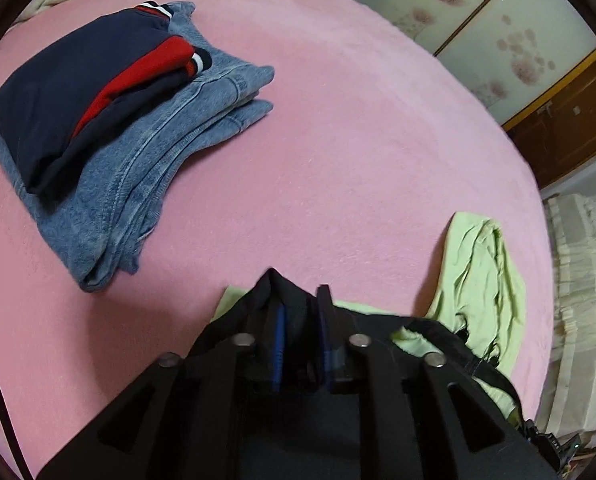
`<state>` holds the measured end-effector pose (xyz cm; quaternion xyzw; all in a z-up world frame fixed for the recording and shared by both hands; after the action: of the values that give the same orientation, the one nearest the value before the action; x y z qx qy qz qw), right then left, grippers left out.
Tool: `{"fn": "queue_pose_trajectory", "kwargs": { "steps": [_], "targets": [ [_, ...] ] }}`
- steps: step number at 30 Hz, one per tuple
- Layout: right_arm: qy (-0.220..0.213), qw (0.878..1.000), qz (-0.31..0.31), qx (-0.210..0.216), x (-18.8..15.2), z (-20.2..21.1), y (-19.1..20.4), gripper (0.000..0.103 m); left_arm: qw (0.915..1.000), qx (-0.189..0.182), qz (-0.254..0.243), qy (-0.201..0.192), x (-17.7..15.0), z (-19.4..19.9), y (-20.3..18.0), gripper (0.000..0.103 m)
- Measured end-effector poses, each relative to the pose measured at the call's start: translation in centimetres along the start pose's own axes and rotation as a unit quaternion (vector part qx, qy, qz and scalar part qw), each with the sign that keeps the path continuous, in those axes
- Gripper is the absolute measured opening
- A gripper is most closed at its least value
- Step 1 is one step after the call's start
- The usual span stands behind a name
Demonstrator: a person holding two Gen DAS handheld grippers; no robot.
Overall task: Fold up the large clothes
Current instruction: 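Lift the hem with both grippers and fold it toward the hood, then lower the folded hem onto the jacket and open both grippers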
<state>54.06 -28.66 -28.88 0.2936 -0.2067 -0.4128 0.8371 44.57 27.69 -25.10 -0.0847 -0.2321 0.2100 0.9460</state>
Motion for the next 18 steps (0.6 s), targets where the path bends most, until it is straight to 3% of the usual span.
{"fn": "queue_pose_trajectory", "kwargs": {
  "steps": [1, 3, 4, 7, 13, 18],
  "targets": [
    [0.006, 1.000, 0.000, -0.007, 0.1, -0.1, -0.1, 0.021, 0.9999, 0.010, -0.006, 0.000, 0.0, 0.2, 0.0, 0.032],
    [0.011, 1.000, 0.007, -0.021, 0.1, 0.3, 0.1, 0.025, 0.9991, 0.035, -0.024, -0.006, 0.1, 1.3, -0.1, 0.058],
    [0.004, 0.999, 0.017, -0.031, 0.2, 0.9, 0.4, 0.030, 0.9986, 0.042, -0.031, -0.009, 0.0, 2.0, -0.2, 0.062],
    [-0.014, 0.998, 0.034, -0.047, 0.2, 2.5, 0.9, 0.049, 0.9975, 0.045, -0.055, -0.002, -0.4, 3.9, -0.5, 0.066],
    [0.007, 0.998, 0.037, -0.043, -1.7, 5.8, -1.4, 0.050, 0.9933, 0.049, -0.094, 0.046, -4.2, 5.5, 0.5, 0.071],
    [0.002, 0.995, 0.081, -0.065, -4.2, 8.3, -4.2, 0.050, 0.9909, 0.029, -0.104, 0.080, -8.6, 5.7, 1.9, 0.071]
  ]
}}
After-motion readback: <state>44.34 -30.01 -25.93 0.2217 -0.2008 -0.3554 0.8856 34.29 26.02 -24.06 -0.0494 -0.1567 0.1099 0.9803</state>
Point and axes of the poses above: each gripper's, at about its wrist camera, not at the fingertips, and z roughly against the way its jaws point, y to its left, x to its top, the point moved 4 cm from there along -z, roughly the way its jaws point, and after that the axes turned 14 degrees about -z, right-handed, at the moved point
